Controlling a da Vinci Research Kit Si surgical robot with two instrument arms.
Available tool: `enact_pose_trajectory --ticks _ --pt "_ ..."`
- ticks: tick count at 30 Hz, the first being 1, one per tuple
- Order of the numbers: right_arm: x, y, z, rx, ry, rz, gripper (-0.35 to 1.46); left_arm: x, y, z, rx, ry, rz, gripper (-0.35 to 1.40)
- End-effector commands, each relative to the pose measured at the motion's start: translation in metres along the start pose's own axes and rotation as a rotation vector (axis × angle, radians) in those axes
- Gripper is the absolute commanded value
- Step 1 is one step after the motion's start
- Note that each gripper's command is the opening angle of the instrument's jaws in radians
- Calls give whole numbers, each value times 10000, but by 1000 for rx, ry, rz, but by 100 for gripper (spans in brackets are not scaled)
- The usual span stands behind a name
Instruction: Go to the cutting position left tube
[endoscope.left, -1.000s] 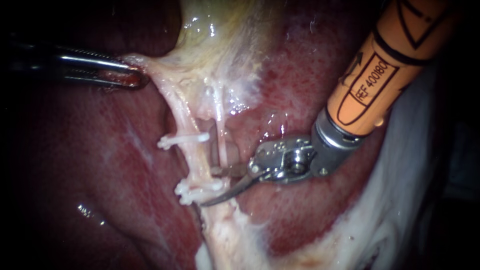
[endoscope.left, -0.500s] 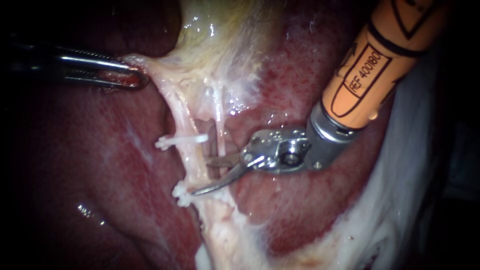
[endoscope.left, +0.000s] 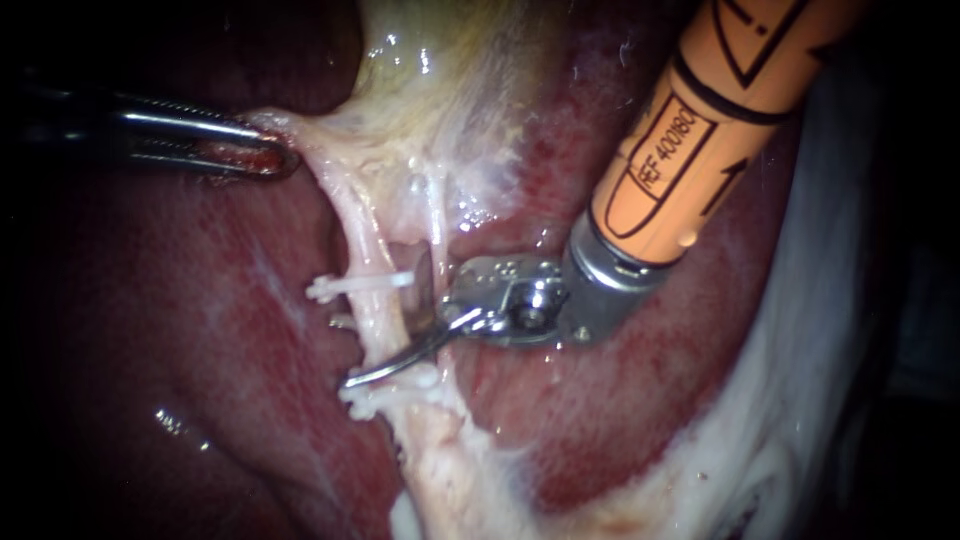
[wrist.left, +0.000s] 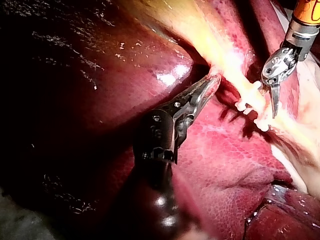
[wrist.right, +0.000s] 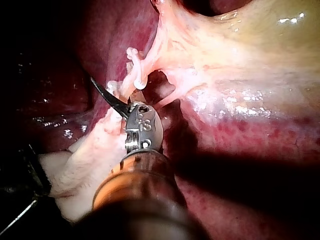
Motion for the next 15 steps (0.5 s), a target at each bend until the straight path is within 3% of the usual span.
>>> enact_pose_trajectory --ticks 1,8,15 --pt "1 1 2 2 6 5 98 0 0 0 0 0 0 -35" --pt "8 4 13 16 39 8 108 0 0 0 0 0 0 -35" --pt "18 -11 21 33 40 5 108 0 0 -1 -1 0 0 -35"
